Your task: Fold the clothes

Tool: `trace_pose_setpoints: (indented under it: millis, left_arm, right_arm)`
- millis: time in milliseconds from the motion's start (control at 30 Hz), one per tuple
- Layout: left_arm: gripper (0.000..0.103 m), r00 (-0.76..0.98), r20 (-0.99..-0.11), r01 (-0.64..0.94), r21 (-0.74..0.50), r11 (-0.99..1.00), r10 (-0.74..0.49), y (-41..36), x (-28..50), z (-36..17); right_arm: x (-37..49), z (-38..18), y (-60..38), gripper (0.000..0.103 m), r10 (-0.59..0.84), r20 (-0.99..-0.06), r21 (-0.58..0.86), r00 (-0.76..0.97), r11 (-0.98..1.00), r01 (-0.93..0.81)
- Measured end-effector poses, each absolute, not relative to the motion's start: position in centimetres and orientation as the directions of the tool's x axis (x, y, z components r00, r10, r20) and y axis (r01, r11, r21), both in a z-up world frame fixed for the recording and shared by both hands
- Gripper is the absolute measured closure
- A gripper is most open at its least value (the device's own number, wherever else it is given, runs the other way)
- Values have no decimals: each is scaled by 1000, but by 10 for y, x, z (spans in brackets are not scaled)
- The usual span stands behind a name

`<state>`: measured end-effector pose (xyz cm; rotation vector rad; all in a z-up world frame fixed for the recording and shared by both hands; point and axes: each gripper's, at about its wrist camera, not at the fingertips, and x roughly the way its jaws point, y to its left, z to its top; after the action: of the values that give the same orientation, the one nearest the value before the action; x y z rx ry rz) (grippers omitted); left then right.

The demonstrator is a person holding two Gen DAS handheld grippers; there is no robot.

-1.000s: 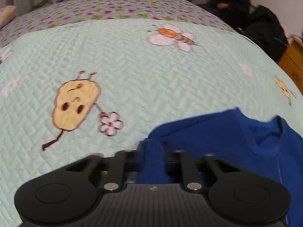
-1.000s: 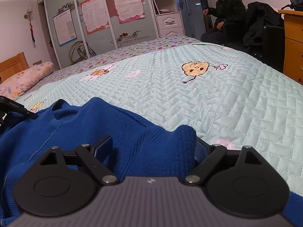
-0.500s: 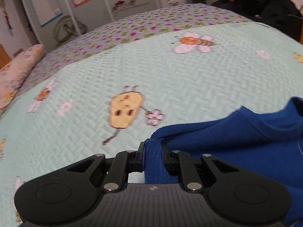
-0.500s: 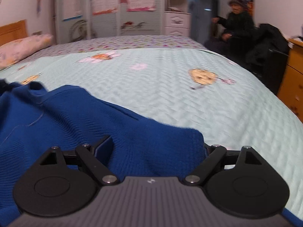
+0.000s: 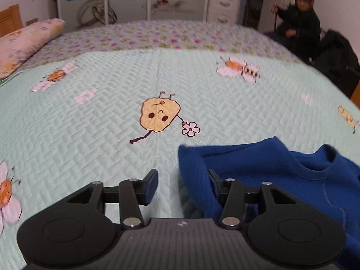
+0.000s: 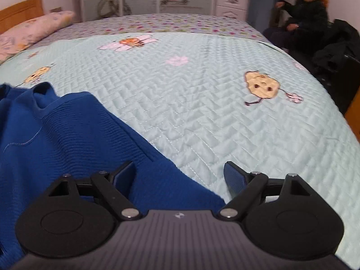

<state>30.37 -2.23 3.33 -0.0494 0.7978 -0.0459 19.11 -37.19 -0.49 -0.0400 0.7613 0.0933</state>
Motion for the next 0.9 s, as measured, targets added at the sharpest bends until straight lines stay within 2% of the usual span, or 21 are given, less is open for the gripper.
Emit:
trace_pose_setpoints:
  millis: [33, 133, 233, 267, 300, 333, 433, 500, 567, 633, 700, 800, 900]
  left_arm:
    - [46, 708, -703, 11, -77, 997, -62, -23, 295, 34]
    - [41, 733, -677, -23, -134, 991, -75, -24, 269, 34]
    - [35, 746, -661, -56, -171, 984, -73, -26, 250, 31]
    - [35, 751, -656, -66, -184, 981, -72, -27, 244, 30]
    - [34, 756, -651, -77, -196, 978, -71, -27, 237, 29]
    - [33, 758, -647, -80, -211, 974, -78, -28, 232, 28]
    - [31, 763, -638, -85, -251, 964, -99, -31, 217, 24]
    - [31, 764, -636, -86, -267, 960, -108, -35, 210, 21]
    - [30, 769, -629, -75, -267, 961, -114, -39, 203, 20]
    - [30, 772, -624, -61, -263, 963, -121, -44, 200, 20]
    - [28, 771, -623, -47, -262, 964, -132, -48, 198, 19]
    - [28, 767, -622, -30, -278, 960, -156, -51, 199, 15]
    - [28, 762, -626, -21, -282, 959, -167, -53, 198, 10]
  right_arm:
    - [193, -6, -373, 15, 83, -698, 10, 712, 994, -107]
    - [199, -3, -378, 27, 138, -724, 76, 675, 990, -121]
    - [200, 6, -377, 68, 200, -741, 135, 642, 980, -148]
    - [197, 9, -373, 85, 213, -744, 138, 634, 976, -166]
    - [195, 12, -369, 89, 226, -747, 140, 626, 973, -184]
    - [192, 15, -363, 90, 231, -751, 129, 618, 970, -205]
    - [184, 21, -333, 91, 148, -753, -25, 642, 967, -253]
    - [178, 24, -306, 92, 1, -725, -274, 689, 917, -290]
    - [173, 21, -279, 92, -141, -642, -547, 753, 773, -322]
    - [176, 17, -261, 92, -231, -551, -712, 802, 631, -307]
    - [187, 14, -252, 92, -292, -471, -810, 833, 517, -277]
    - [211, 6, -250, 92, -379, -425, -868, 822, 427, -252]
    - [235, -10, -263, 91, -457, -535, -813, 710, 507, -287]
